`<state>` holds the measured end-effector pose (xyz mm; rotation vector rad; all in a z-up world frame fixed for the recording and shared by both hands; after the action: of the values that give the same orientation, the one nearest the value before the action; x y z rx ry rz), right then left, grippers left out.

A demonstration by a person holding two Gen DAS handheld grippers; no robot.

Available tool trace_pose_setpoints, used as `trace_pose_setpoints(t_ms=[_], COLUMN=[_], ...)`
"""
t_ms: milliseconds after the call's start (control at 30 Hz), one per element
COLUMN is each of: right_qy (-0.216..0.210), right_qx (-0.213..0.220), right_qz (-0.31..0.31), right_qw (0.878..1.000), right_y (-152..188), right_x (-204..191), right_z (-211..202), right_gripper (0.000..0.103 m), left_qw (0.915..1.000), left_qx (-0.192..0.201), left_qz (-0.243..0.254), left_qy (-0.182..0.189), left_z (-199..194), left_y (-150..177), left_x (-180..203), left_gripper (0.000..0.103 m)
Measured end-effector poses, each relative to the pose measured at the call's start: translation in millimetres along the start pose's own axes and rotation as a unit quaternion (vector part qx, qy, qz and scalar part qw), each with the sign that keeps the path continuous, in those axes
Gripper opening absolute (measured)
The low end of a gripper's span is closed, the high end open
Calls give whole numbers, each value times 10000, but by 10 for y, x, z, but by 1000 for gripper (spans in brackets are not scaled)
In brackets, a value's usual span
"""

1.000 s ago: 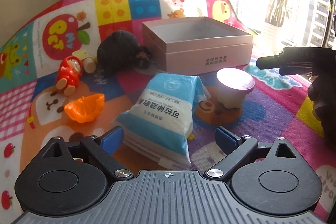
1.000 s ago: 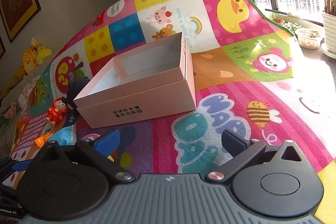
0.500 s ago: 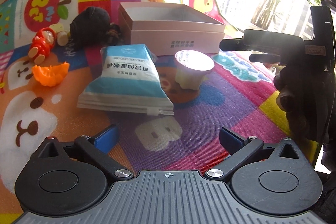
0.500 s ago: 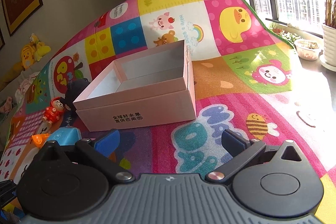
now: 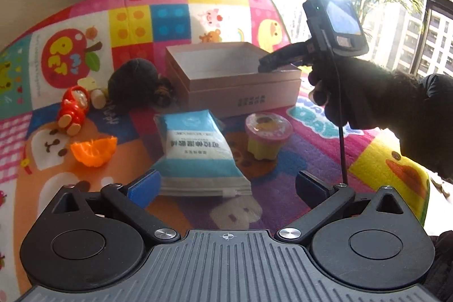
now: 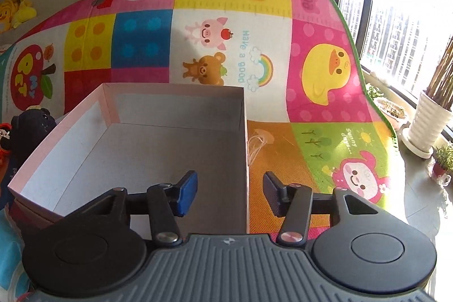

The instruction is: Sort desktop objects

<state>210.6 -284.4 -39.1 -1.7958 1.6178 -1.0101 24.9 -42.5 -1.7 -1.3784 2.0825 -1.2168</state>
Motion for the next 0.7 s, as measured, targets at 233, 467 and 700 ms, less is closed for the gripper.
trace_pose_setpoints(t_ms=[233, 467, 700], right_qy=[-393, -748, -2230], right_qx=[228, 669, 476], right_qz=[-750, -269, -103], right_qw=[9961, 9946, 9736], right_y=[-84, -137, 305], right_x=[-283, -90, -385], right_z=[19, -531, -1244], right_gripper=[47, 72, 86], left_qw=[9965, 9977, 9972], left_qx=[277, 21, -121], left_qz=[-607, -383, -362], left_qy=[-504, -558, -646], left_z=[34, 205, 289], left_y=[-150, -23, 49], left_x=[-388, -309, -280], left_gripper=[103, 103, 103])
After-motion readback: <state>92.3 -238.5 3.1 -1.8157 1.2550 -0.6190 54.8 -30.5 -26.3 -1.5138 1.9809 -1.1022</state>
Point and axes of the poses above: each gripper's, at about its wrist camera, not at the fingertips, and z roughly the way its jaws point, x to its right, y to its underside, the point moved 7 cm from there along z, roughly the way its jaws point, and after that the axes turned 7 degrees about -z, right-handed, at the moved point
